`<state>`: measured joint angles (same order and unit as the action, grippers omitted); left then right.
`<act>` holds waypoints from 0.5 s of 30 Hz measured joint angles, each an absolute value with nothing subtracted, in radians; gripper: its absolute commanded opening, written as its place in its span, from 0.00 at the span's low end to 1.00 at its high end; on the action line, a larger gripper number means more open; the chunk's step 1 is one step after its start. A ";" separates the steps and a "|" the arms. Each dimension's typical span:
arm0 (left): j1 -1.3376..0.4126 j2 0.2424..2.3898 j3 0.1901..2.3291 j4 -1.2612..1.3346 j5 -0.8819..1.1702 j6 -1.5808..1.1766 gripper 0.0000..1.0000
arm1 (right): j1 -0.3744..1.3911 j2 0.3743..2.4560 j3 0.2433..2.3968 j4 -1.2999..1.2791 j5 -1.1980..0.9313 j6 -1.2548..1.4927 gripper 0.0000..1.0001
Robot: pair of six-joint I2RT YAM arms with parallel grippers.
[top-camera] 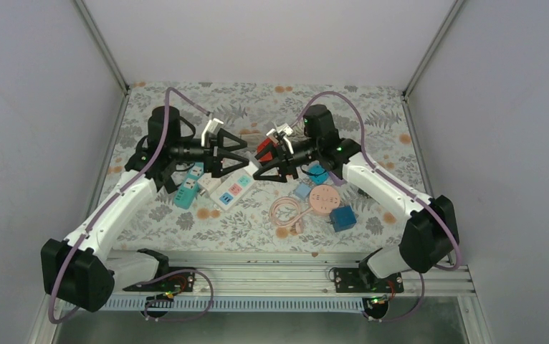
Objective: Insert the plug
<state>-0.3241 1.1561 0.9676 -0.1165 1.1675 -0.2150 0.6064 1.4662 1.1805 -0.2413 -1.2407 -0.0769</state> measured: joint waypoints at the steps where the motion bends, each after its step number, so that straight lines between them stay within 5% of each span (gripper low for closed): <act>1: -0.326 1.166 0.979 -0.131 1.176 -0.213 0.90 | 0.604 1.466 1.181 -0.243 -1.241 -0.077 0.48; 15: -0.332 1.206 1.008 -0.224 1.236 -0.194 0.72 | 0.600 1.500 1.204 -0.263 -1.218 -0.065 0.46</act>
